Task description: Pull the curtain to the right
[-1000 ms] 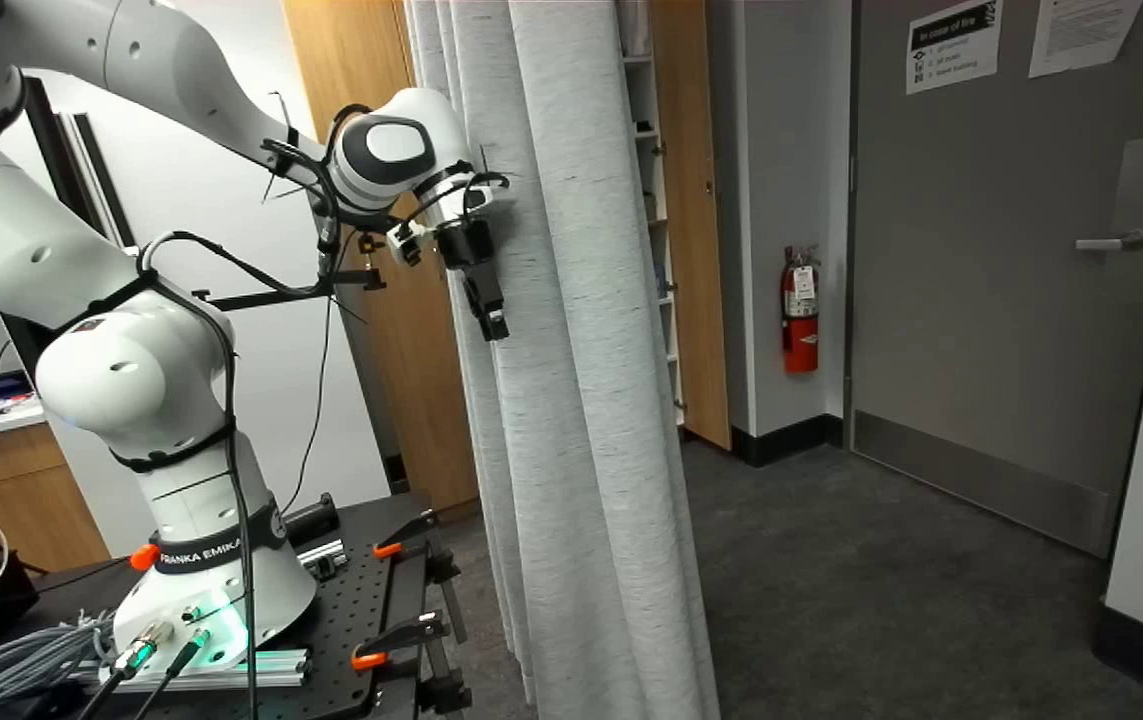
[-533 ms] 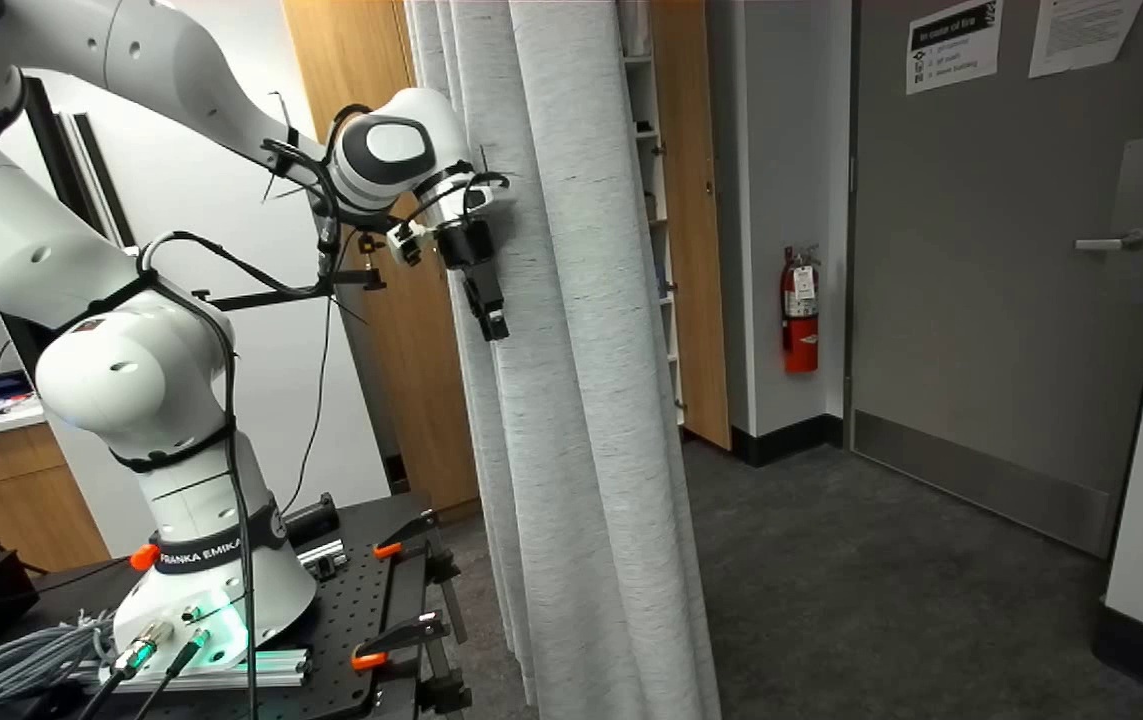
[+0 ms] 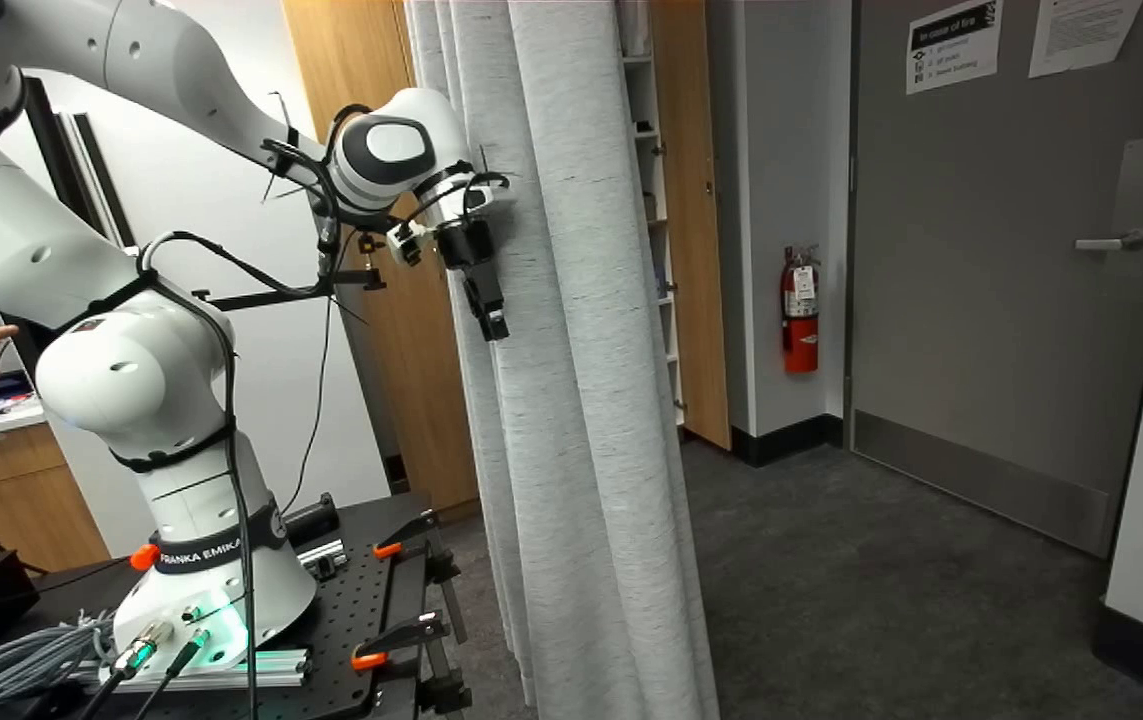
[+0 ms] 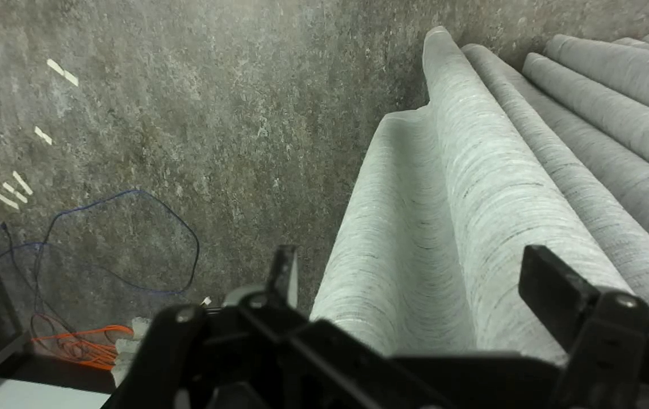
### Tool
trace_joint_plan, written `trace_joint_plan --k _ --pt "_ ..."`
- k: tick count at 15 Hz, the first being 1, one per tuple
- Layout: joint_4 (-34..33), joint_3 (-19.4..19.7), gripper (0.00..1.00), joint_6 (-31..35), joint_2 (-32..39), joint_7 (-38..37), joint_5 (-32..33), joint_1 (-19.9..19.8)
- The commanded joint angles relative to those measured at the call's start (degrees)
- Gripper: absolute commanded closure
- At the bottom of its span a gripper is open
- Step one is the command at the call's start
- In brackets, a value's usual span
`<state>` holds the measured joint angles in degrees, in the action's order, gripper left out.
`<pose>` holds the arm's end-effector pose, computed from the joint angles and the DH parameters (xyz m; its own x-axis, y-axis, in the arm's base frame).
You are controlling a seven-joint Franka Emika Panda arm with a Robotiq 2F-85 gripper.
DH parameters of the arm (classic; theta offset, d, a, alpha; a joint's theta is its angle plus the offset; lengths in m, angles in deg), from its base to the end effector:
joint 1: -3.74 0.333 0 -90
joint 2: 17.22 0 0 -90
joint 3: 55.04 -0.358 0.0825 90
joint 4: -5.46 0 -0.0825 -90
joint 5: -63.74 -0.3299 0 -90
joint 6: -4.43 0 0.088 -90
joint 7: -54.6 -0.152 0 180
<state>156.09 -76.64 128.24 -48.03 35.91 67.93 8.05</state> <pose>0.2858 0.1367 0.4343 0.9856 0.1314 0.1069 0.1045 -0.9683 0.2269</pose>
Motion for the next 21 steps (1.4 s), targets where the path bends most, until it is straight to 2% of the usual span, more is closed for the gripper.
trace_joint_plan --k 1,16,21 --pt "-0.1 1.6 0.0 -0.2 0.3 -0.8 1.1 1.7" --pt "-0.1 1.6 0.0 -0.2 0.3 -0.8 1.1 1.7" --pt "0.5 3.4 0.0 3.8 0.5 -1.0 0.7 0.8"
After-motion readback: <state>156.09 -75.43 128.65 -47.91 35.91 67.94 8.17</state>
